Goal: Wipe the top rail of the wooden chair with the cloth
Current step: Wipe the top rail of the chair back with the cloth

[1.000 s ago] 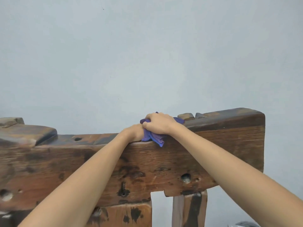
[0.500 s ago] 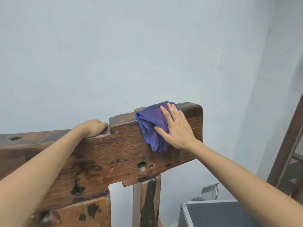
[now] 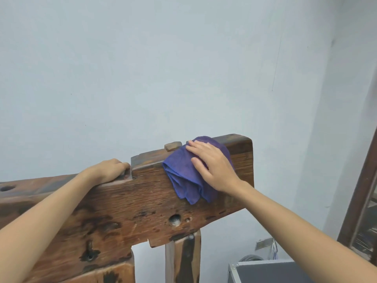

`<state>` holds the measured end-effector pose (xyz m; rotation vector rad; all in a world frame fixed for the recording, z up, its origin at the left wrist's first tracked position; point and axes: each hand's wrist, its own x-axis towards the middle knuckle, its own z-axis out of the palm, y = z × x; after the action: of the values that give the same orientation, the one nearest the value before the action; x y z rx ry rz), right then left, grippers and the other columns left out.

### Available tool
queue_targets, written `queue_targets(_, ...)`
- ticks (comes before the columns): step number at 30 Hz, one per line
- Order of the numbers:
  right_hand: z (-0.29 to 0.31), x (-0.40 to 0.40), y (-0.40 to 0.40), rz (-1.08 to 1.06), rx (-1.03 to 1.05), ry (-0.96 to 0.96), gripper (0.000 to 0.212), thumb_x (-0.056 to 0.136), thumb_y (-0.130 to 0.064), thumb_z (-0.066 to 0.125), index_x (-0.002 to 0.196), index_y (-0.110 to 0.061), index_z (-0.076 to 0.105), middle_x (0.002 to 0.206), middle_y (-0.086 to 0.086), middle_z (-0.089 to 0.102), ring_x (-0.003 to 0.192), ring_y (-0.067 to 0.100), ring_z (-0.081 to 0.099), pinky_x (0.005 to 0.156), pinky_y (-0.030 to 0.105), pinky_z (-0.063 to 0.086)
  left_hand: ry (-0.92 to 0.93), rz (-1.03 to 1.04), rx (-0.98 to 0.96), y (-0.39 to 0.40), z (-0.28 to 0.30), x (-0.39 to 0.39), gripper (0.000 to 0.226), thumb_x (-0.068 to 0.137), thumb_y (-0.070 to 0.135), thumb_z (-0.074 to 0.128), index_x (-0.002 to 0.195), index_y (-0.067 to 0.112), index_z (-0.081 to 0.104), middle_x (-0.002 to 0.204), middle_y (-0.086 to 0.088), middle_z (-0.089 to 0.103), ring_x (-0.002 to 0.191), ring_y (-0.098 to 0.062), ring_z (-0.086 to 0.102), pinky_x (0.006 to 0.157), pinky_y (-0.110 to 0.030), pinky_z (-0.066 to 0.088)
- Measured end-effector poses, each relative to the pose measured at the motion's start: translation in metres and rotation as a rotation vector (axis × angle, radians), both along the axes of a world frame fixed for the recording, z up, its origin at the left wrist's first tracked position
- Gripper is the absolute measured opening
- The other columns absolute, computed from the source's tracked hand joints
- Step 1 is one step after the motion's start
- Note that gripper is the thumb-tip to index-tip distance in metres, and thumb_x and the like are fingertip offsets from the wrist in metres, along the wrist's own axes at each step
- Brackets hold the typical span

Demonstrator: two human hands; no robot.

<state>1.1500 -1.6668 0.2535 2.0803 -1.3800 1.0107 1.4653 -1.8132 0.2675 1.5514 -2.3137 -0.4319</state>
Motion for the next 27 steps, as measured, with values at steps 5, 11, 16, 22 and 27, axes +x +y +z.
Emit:
queue_targets(5, -0.039, -0.015, -0.011, -0.183, -0.147, -0.013, 0.055, 0.104, -0.039, 0.049, 0.156, -0.023, 0.044, 0.167, -0.001, 0.034, 0.159, 0.021, 0.021, 0.128, 0.045, 0.015, -0.021, 0.033, 0.102, 0.006, 0.009, -0.009, 0.043, 0.102, 0.031, 0.031, 0.067, 0.02, 0.053, 0.097, -0.015, 0.065, 0.089, -0.03, 0.057, 0.1, -0.041, 0.039)
queue_targets(11, 0.0, -0.087, -0.024, -0.462, -0.214, -0.328, 0.048, 0.099, -0.044, 0.035, 0.124, -0.024, 0.072, 0.135, 0.0, 0.066, 0.133, 0.027, 0.052, 0.111, 0.046, 0.041, 0.084, -0.032, -0.228, 0.026, 0.026, -0.036, 0.042, 0.105, 0.037, 0.028, 0.109, 0.01, 0.06, 0.113, -0.013, 0.061, 0.109, -0.033, 0.053, 0.091, -0.042, 0.038)
queue_targets(16, 0.063, -0.13, -0.039, -0.435, 0.213, -0.598, 0.043, 0.087, -0.046, 0.041, 0.067, -0.01, 0.052, 0.063, 0.0, 0.055, 0.067, 0.024, 0.045, 0.06, 0.035, 0.036, 0.005, -0.454, -0.33, 0.064, 0.057, -0.163, 0.055, 0.096, 0.055, 0.026, 0.125, 0.021, 0.057, 0.127, -0.004, 0.056, 0.124, -0.02, 0.047, 0.102, -0.037, 0.036)
queue_targets(22, 0.043, -0.15, -0.031, 0.118, 0.31, -1.203, 0.037, 0.098, -0.032, 0.052, 0.078, -0.026, 0.082, 0.082, -0.008, 0.079, 0.075, 0.008, 0.072, 0.062, 0.017, 0.055, -0.077, -0.41, -0.443, 0.072, 0.045, -0.254, 0.053, 0.1, 0.054, 0.016, 0.126, 0.025, 0.051, 0.141, 0.004, 0.054, 0.13, -0.022, 0.05, 0.095, -0.043, 0.043)
queue_targets(27, -0.028, -0.166, -0.026, 0.014, 0.33, -1.484, 0.044, 0.109, -0.035, 0.038, 0.081, -0.013, 0.065, 0.058, -0.001, 0.071, 0.056, 0.016, 0.067, 0.053, 0.025, 0.054, -0.082, -0.418, -0.427, 0.064, 0.044, -0.254, 0.06, 0.098, 0.056, 0.01, 0.145, 0.032, 0.039, 0.151, 0.01, 0.045, 0.14, -0.016, 0.041, 0.106, -0.05, 0.04)
